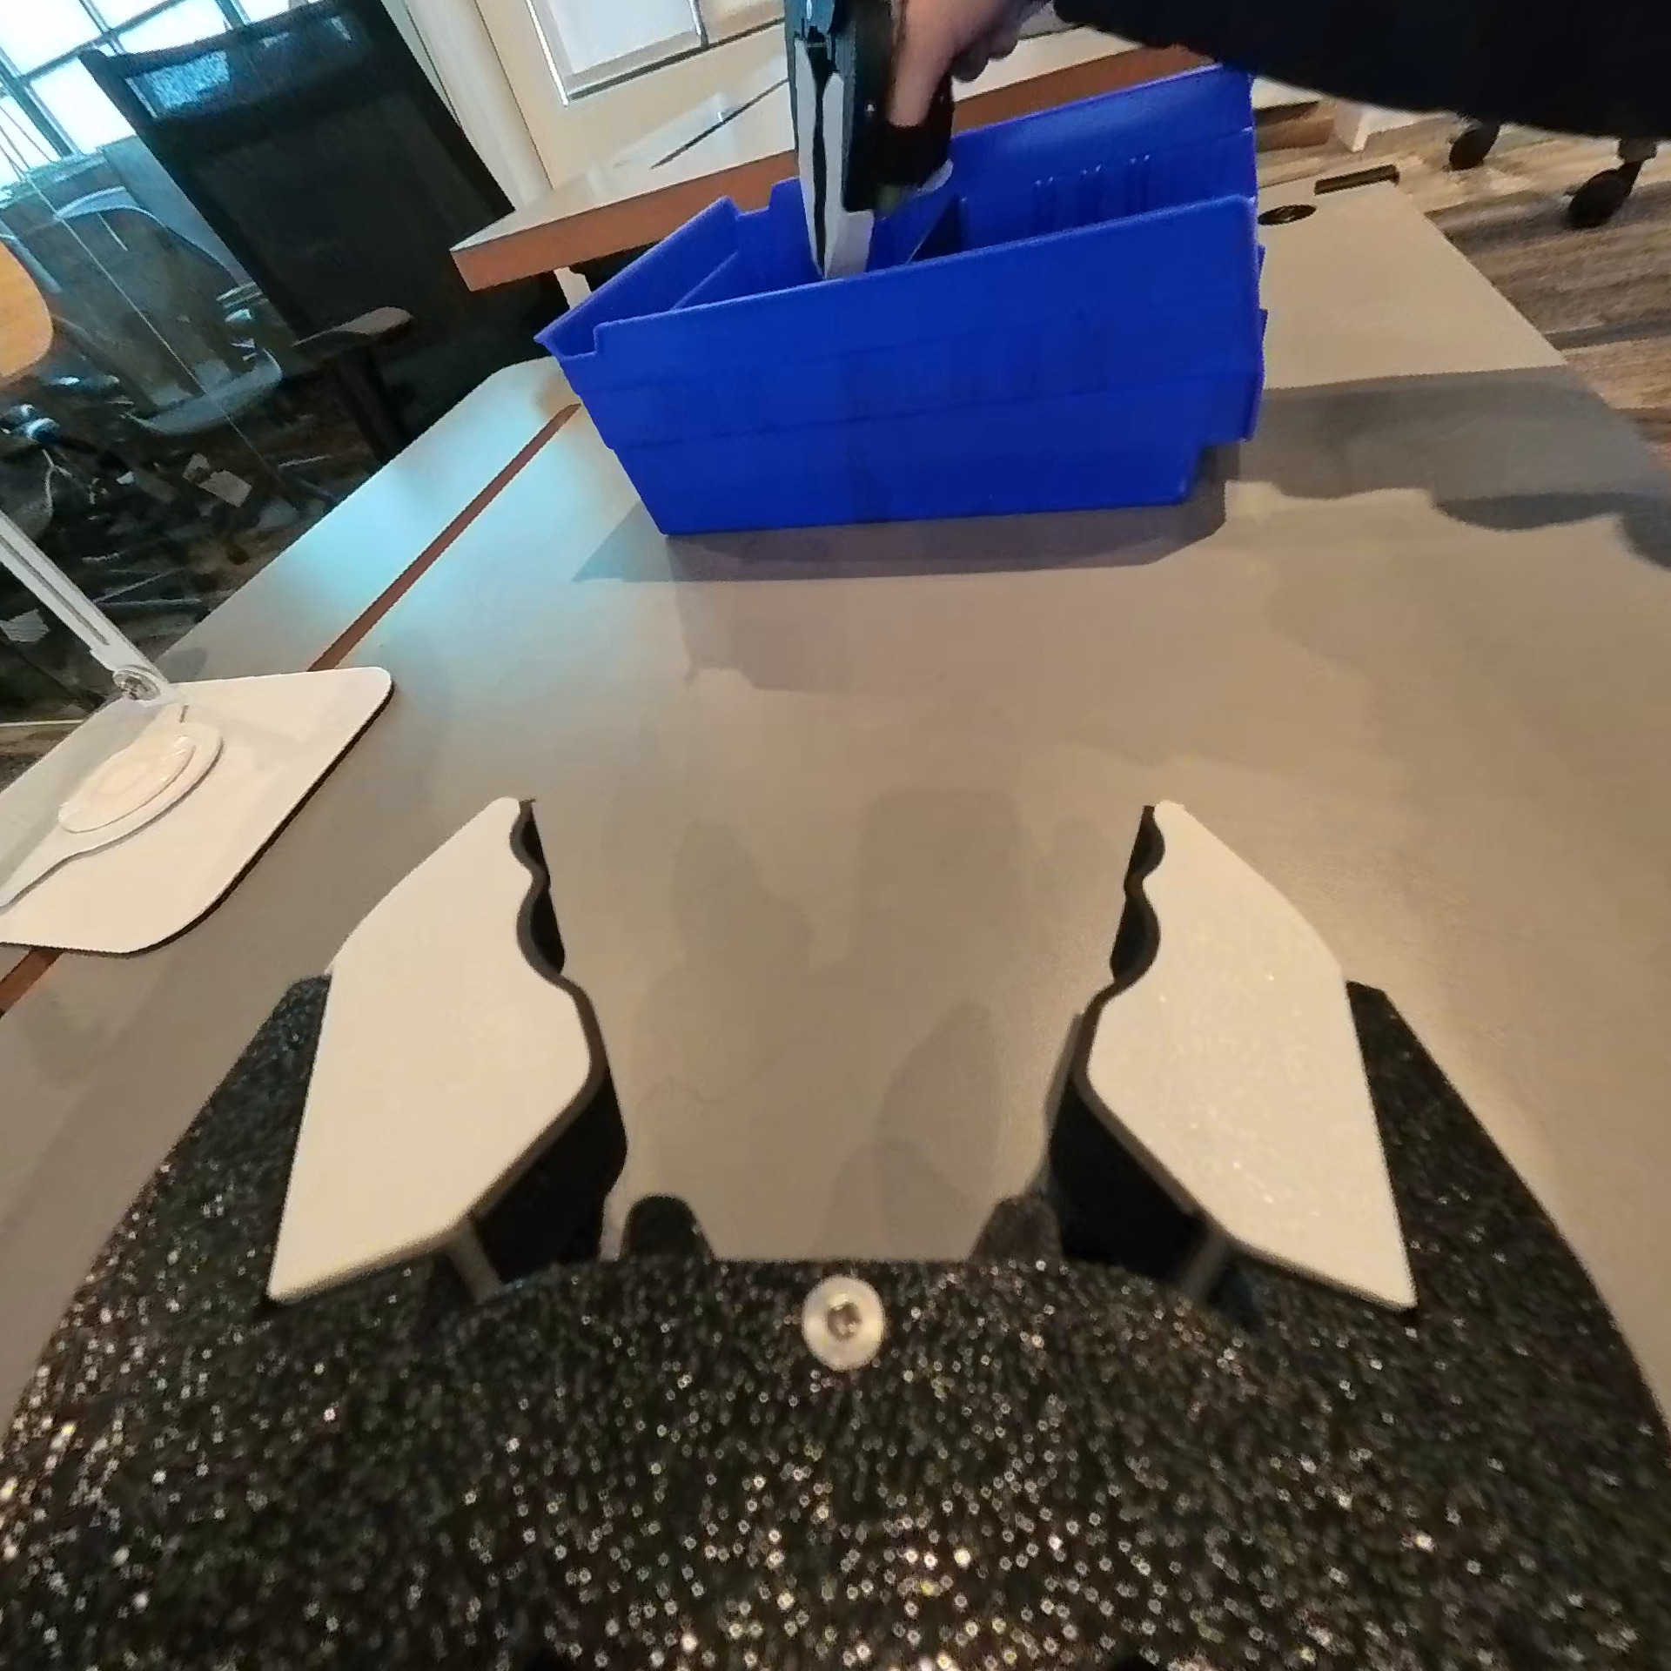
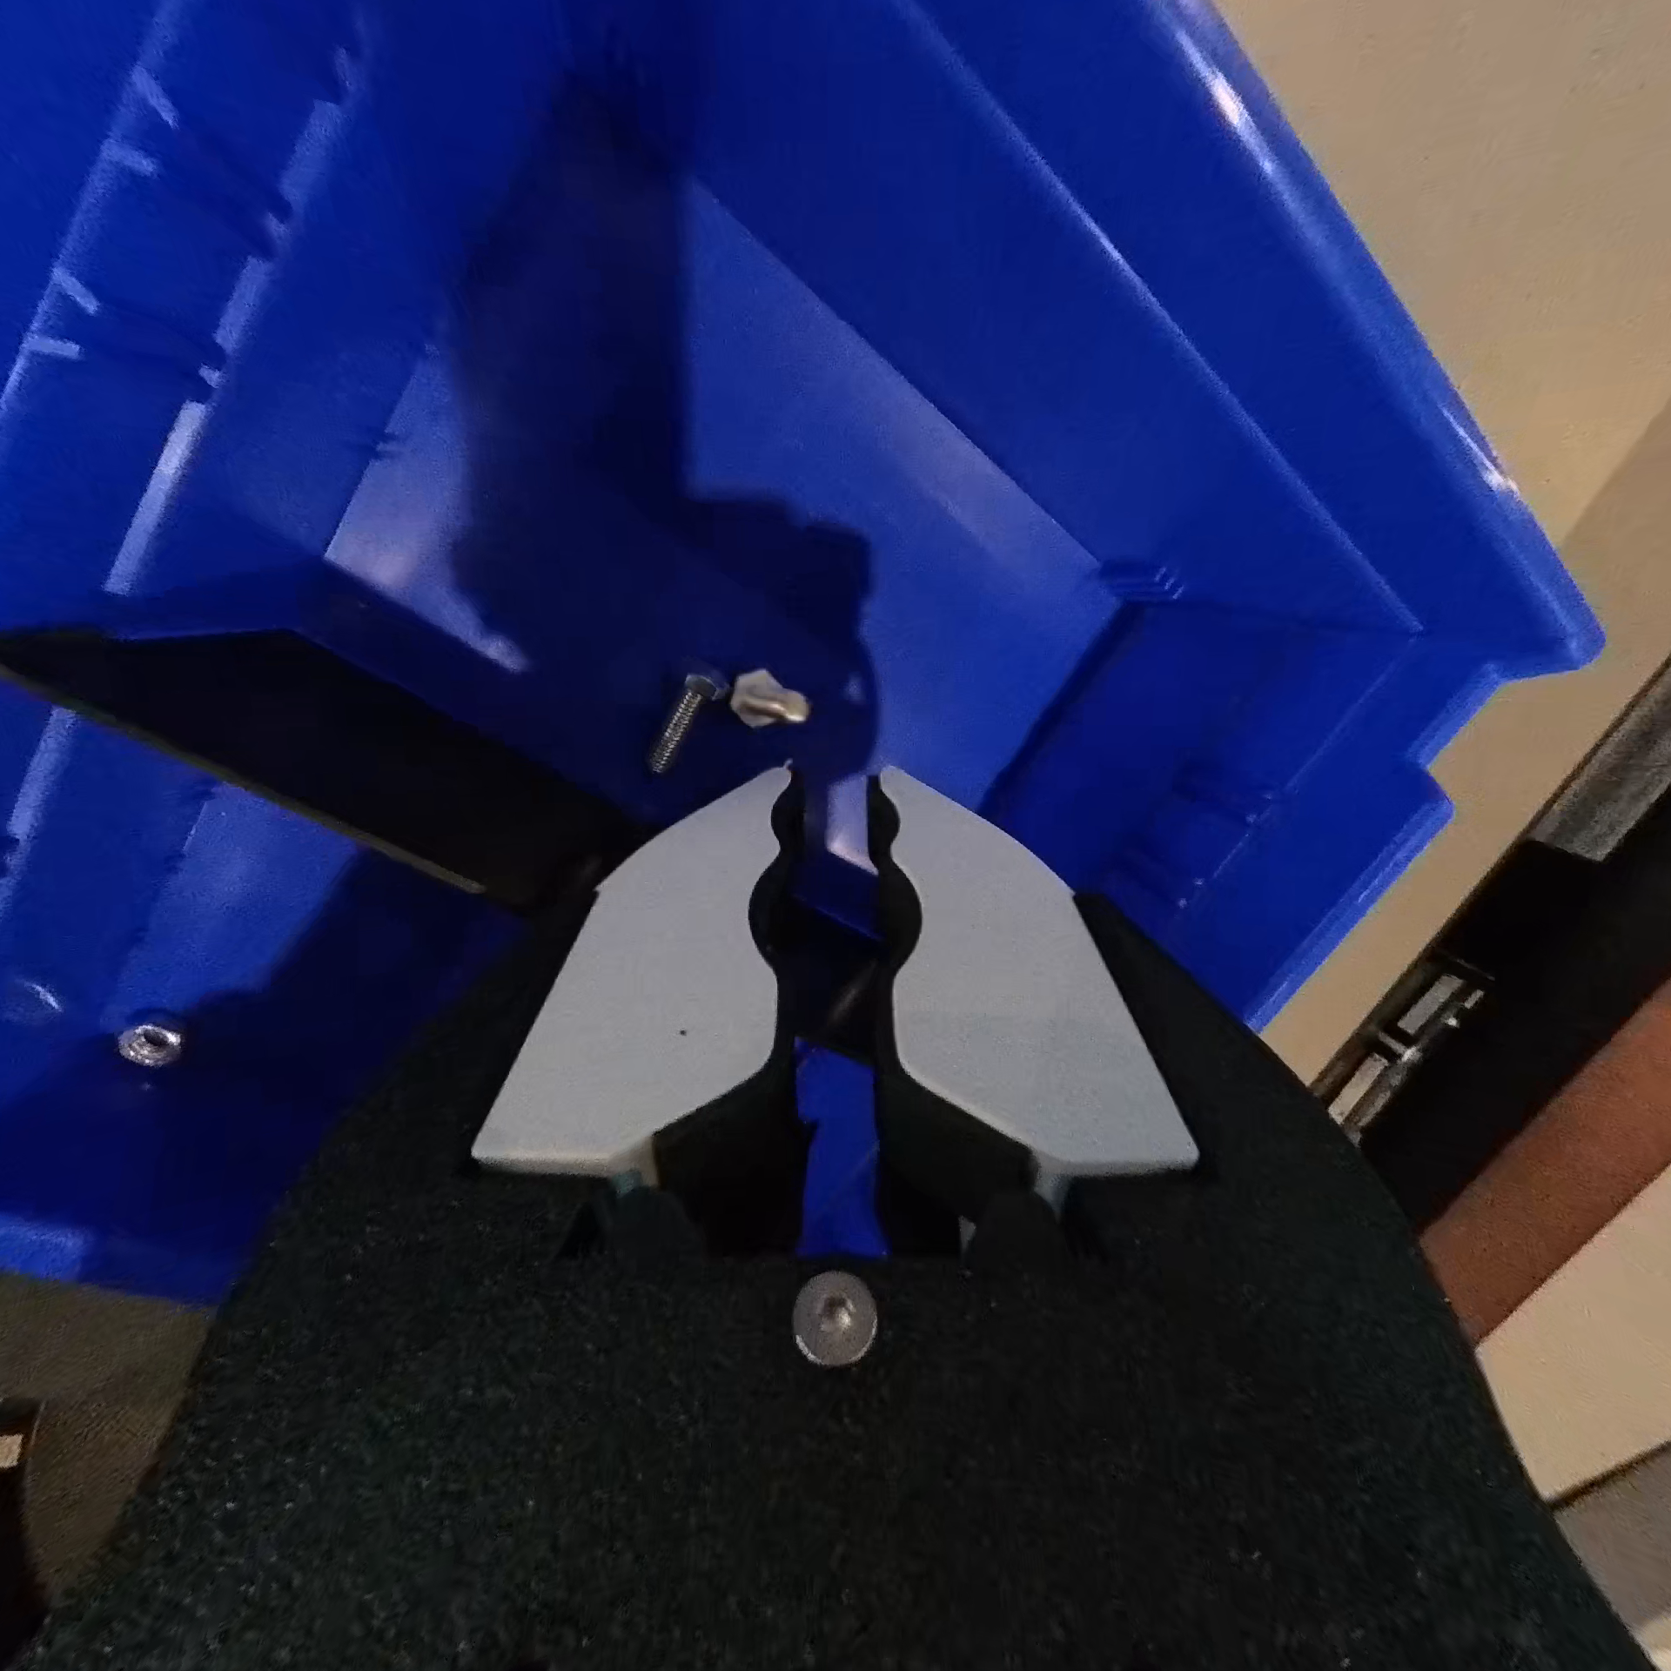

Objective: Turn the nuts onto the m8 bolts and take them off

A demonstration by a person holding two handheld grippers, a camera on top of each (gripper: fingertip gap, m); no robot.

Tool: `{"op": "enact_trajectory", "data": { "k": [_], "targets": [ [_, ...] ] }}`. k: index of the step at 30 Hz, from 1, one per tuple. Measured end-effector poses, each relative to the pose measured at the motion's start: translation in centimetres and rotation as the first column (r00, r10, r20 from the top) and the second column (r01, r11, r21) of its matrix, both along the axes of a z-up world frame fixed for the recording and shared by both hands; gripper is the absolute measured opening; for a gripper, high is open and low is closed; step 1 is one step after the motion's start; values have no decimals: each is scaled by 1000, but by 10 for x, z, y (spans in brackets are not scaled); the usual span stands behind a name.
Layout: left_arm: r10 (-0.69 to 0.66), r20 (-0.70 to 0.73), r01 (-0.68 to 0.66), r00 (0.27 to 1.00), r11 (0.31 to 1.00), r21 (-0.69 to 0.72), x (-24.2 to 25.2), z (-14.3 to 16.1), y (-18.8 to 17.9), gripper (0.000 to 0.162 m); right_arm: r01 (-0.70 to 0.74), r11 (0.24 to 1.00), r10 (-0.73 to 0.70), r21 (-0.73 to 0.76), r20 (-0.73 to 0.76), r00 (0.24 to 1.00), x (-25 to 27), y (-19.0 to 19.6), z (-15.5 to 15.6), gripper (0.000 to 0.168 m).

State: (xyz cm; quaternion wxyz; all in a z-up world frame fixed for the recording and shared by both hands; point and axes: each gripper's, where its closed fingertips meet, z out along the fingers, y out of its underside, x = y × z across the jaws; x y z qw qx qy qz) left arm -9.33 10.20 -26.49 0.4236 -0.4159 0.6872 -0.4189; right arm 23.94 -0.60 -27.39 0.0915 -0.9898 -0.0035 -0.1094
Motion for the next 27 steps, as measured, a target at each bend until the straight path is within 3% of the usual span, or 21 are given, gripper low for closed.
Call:
{"op": "enact_trajectory", "data": {
  "k": [1,8,12,17,23,27],
  "targets": [
    [0,-1,0,1000,1000,0,0,0,0,120,0,1000,0,-1,5,1000,0,-1,1,13],
    [5,-2,-5,1000,1000,3,0,0,1,120,6,998,-10,64,59,998,-5,-1,20,12],
    [13,-2,-13,1000,1000,8,0,0,2,118,35,986,-58,161,141,988,-19,2,49,9],
    [83,9,-83,996,996,24,0,2,15,117,-35,932,-44,362,209,977,-98,22,84,3],
    [188,6,-188,982,982,12,0,1,33,109,-255,774,187,579,175,967,-235,75,73,0],
    [263,40,-265,964,963,41,-4,8,45,101,-286,643,190,710,214,958,-259,120,54,0]
  ]
}}
